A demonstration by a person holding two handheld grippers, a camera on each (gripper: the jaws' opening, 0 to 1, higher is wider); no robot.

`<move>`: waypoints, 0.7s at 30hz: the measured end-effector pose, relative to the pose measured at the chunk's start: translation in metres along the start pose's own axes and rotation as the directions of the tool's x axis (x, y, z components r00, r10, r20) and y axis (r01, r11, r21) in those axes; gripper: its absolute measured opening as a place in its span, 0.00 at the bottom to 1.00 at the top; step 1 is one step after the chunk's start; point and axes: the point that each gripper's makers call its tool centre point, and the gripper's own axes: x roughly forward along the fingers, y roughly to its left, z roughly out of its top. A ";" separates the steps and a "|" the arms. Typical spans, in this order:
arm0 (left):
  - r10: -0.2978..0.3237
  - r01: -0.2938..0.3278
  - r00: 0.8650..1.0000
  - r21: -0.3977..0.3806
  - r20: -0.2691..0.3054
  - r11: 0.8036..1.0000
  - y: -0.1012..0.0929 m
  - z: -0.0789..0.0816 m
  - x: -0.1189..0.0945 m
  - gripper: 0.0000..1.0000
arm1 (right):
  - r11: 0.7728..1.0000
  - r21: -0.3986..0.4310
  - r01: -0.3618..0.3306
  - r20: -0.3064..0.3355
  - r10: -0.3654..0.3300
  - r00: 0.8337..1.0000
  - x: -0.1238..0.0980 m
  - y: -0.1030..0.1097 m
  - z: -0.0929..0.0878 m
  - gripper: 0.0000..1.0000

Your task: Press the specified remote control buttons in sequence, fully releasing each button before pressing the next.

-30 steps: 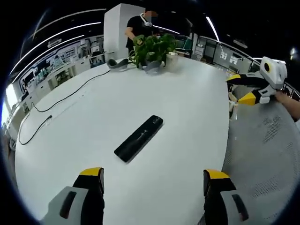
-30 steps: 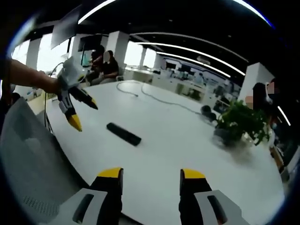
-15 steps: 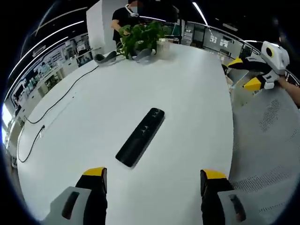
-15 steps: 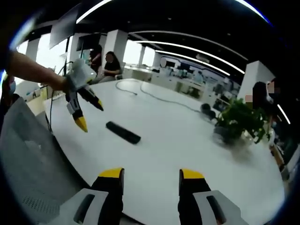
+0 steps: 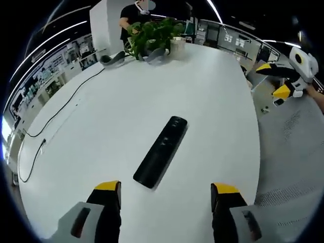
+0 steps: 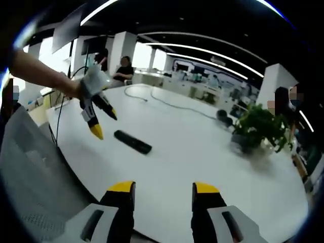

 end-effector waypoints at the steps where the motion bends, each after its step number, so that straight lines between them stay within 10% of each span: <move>1: -0.001 0.001 1.000 0.005 -0.003 1.000 0.000 0.000 0.001 0.74 | 1.000 0.000 0.000 -0.001 0.000 1.000 0.000 0.000 0.000 0.42; 21: -0.025 0.028 0.998 0.062 -0.049 0.998 0.011 0.003 0.019 0.67 | 0.999 0.031 -0.013 0.001 0.013 1.000 0.001 0.001 -0.002 0.40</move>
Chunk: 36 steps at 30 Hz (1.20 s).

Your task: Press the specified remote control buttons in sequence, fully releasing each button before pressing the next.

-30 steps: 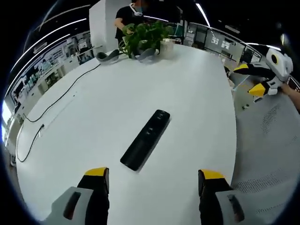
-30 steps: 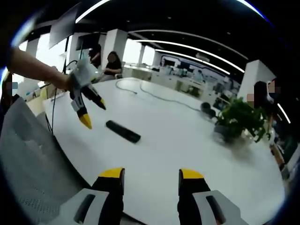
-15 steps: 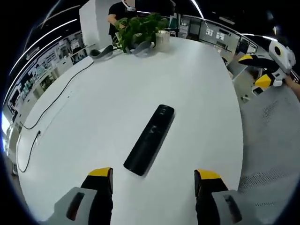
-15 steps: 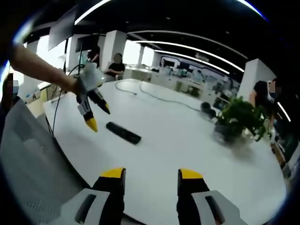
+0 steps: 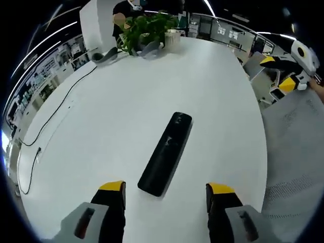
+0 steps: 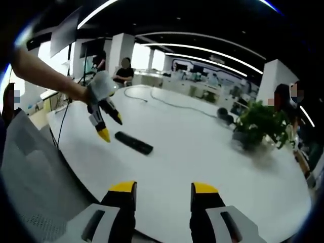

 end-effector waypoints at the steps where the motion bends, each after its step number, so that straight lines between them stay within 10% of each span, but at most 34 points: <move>1: -0.002 0.002 1.000 0.002 -0.001 1.000 0.000 0.001 0.001 0.66 | 1.000 -0.001 0.000 -0.002 0.000 1.000 0.000 0.000 0.000 0.40; 36: -0.048 0.052 0.997 0.072 -0.062 0.996 0.001 0.004 0.031 0.52 | 1.000 0.015 -0.015 -0.036 0.016 0.999 0.002 0.002 -0.007 0.37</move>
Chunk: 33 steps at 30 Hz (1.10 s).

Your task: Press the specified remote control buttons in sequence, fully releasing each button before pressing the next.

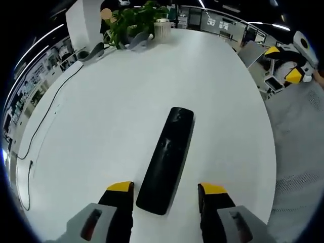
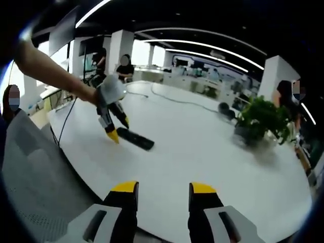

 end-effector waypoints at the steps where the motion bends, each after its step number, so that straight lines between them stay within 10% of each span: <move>1: -0.004 0.004 1.000 -0.003 0.002 1.000 -0.001 0.000 0.000 0.51 | 1.000 0.000 -0.001 -0.001 0.001 1.000 0.000 0.000 0.000 0.37; 10: -0.010 0.010 1.000 0.039 0.002 0.999 -0.004 0.000 -0.001 0.26 | 1.000 -0.003 -0.006 -0.013 0.006 1.000 0.001 0.001 -0.003 0.36; 33: -0.027 0.029 0.999 0.104 -0.017 0.994 -0.025 -0.007 -0.004 0.24 | 1.000 -0.005 -0.015 -0.024 0.015 1.000 0.003 0.002 -0.005 0.35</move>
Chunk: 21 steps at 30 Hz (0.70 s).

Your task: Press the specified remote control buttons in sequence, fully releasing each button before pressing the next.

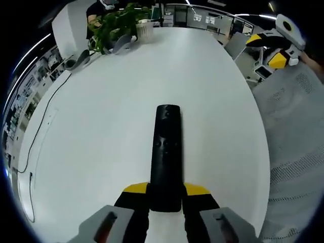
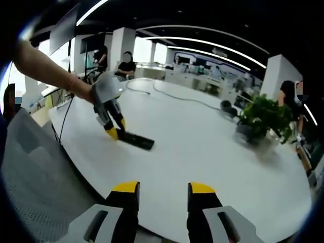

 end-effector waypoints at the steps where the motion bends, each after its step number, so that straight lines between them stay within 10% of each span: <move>1: -0.001 0.001 1.000 0.000 -0.001 1.000 -0.001 0.000 0.000 0.24 | 1.000 0.000 0.000 0.000 0.000 1.000 0.000 0.000 0.000 0.35; 21: -0.038 0.041 0.998 0.075 -0.040 0.996 -0.027 -0.010 -0.004 0.24 | 1.000 0.002 -0.002 -0.002 0.002 1.000 0.000 0.001 -0.001 0.34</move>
